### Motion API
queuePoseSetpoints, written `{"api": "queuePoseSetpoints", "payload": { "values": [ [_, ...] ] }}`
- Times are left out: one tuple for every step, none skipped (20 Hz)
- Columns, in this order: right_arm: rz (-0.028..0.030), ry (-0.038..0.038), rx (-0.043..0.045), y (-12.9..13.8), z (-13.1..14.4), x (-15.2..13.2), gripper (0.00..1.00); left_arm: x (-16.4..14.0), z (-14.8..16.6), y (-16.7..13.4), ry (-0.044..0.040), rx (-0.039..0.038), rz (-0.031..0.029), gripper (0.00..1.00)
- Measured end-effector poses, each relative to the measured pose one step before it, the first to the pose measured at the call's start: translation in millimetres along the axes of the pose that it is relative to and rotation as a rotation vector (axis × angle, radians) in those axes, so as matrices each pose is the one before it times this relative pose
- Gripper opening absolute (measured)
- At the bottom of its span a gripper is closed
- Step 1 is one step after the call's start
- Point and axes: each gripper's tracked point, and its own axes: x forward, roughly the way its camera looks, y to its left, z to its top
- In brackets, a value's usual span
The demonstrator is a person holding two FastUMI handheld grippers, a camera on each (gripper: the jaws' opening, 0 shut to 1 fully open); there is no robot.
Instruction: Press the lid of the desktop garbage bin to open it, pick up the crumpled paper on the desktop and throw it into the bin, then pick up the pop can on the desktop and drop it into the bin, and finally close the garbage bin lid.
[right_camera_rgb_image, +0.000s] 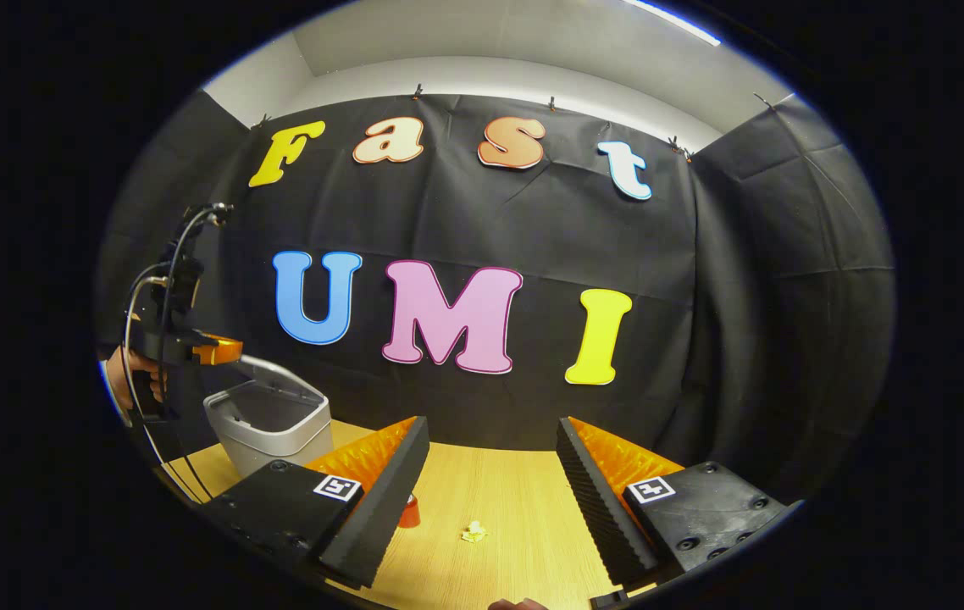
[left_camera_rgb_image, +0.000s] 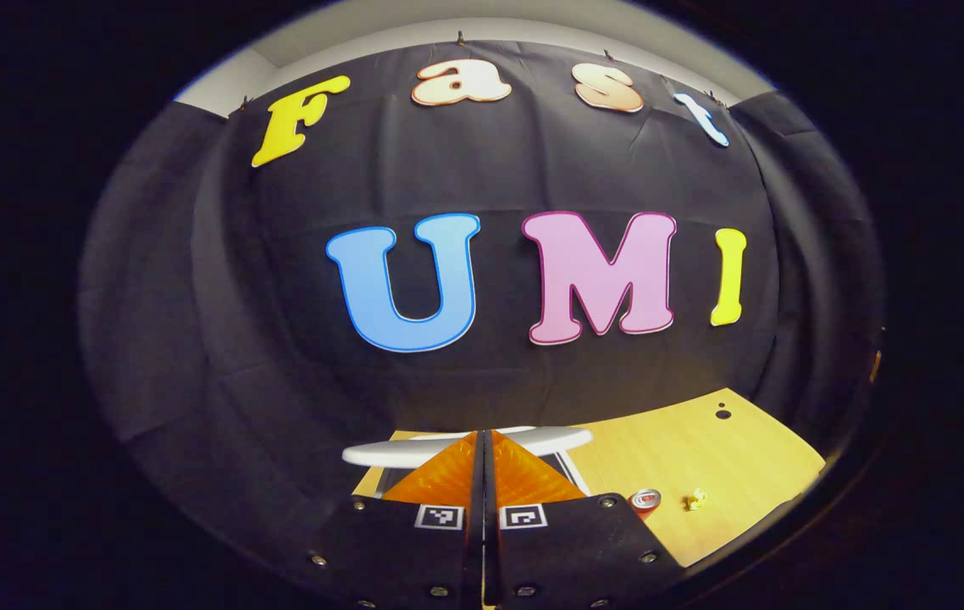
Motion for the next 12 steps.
{"api": "queuePoseSetpoints", "payload": {
  "values": [
    [0.00290,-0.00168,-0.00607,2.00,0.54,0.42,0.98,-6.28,8.59,-0.56,-0.02597,0.00616,-0.00308,0.02],
    [0.00388,-0.00114,-0.00276,2.50,1.23,-0.18,0.98,-4.01,6.90,-1.75,-0.02288,0.00886,-0.00539,0.10],
    [0.00378,-0.00246,0.00092,2.18,0.71,0.56,0.98,-5.60,9.34,-0.04,-0.02865,0.00806,0.00149,0.12],
    [0.00433,-0.00042,0.00247,3.08,1.44,0.91,0.98,-4.11,8.44,-0.49,-0.02877,0.00641,-0.00004,0.19],
    [0.00566,-0.00135,0.00120,3.41,1.11,-0.87,0.98,-4.58,8.12,-0.75,-0.02386,0.00537,0.00204,0.26],
    [0.00482,-0.00135,-0.00255,2.62,0.73,-1.28,0.98,-5.30,3.85,-0.66,-0.01259,0.00330,-0.00249,0.43],
    [0.00500,-0.00167,-0.00457,1.83,0.59,0.70,0.98,-4.68,4.22,0.14,-0.00913,-0.00382,0.00416,0.59],
    [0.00408,-0.00116,-0.00274,1.88,0.53,-1.07,0.98,-4.33,4.83,2.17,-0.01442,-0.01217,0.01127,0.85],
    [0.00369,-0.00004,0.00033,1.79,0.02,1.17,0.98,-2.97,6.76,3.24,-0.01395,-0.01178,0.01400,0.90],
    [0.00450,0.00257,0.00212,0.90,-0.40,-0.90,0.98,-4.36,6.38,2.53,-0.01858,-0.00668,0.01236,0.90],
    [0.00256,0.00606,0.00265,0.06,-0.97,-0.16,0.98,-4.09,6.55,2.04,-0.01929,-0.00052,0.01164,0.90],
    [0.00139,-0.00112,0.00148,-0.57,0.36,-0.35,0.98,-3.23,5.83,-1.08,-0.02442,0.00461,0.00198,0.90]
  ]
}}
